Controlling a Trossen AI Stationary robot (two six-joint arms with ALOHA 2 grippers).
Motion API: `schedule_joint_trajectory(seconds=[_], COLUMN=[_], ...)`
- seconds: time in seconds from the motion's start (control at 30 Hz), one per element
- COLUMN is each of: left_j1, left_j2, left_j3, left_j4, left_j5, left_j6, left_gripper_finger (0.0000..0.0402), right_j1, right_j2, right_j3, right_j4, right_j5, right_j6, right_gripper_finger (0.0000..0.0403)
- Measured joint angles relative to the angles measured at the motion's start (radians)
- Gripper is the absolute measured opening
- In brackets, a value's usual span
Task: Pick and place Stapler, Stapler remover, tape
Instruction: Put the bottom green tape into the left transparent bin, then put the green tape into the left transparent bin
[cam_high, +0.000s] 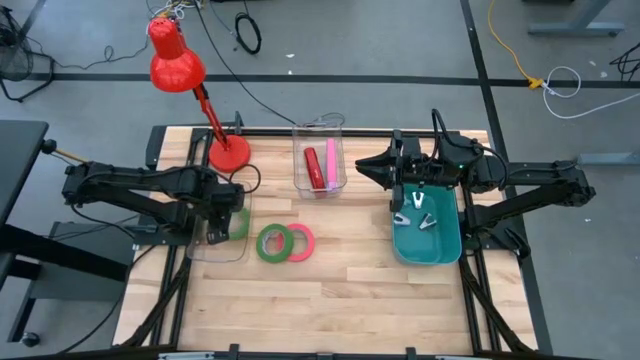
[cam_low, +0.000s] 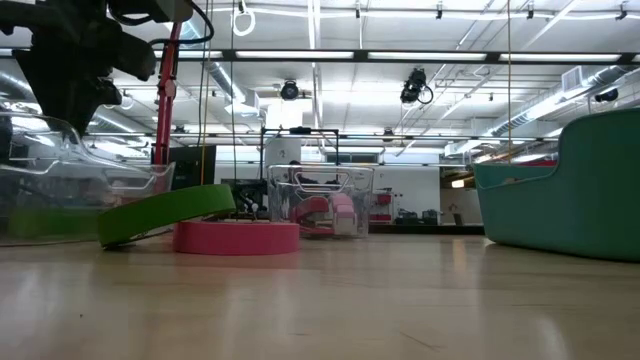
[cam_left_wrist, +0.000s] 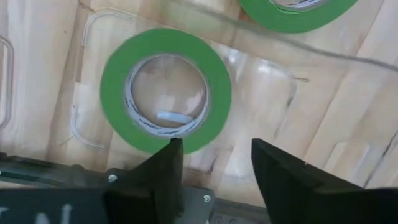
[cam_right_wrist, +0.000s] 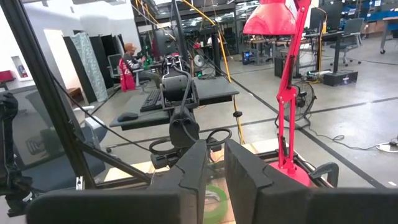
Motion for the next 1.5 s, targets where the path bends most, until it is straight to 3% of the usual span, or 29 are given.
schedule_joint_trajectory(seconds=[0.27,0.53,0.73,0.9,1.13,1.5], left_j1=[0.000,0.000,0.000,0.000,-0.005,-0.053], left_j2=[0.000,0.000,0.000,0.000,0.066,0.262], left_j3=[0.011,0.161,0.269,0.282,0.279,0.280], left_j4=[-0.006,0.033,0.208,0.378,0.376,0.372], left_j5=[0.016,0.028,0.016,0.015,-0.014,-0.094], left_j6=[0.000,0.005,0.109,0.198,0.306,0.381], left_gripper_finger=[0.0217,0.0207,0.0204,0.0204,0.0206,0.0282], right_j1=[0.000,0.000,0.000,0.000,0.000,0.000], right_j2=[0.000,0.000,0.000,0.000,0.000,0.000], right_j3=[0.000,0.000,0.000,0.000,0.000,0.000], right_j4=[0.000,0.000,0.000,0.000,0.000,0.000], right_j5=[0.000,0.000,0.000,0.000,0.000,0.003], right_j6=[0.000,0.000,0.000,0.000,0.000,0.000], right_gripper_finger=[0.0057,0.0057,0.0057,0.0057,0.0057,0.0057])
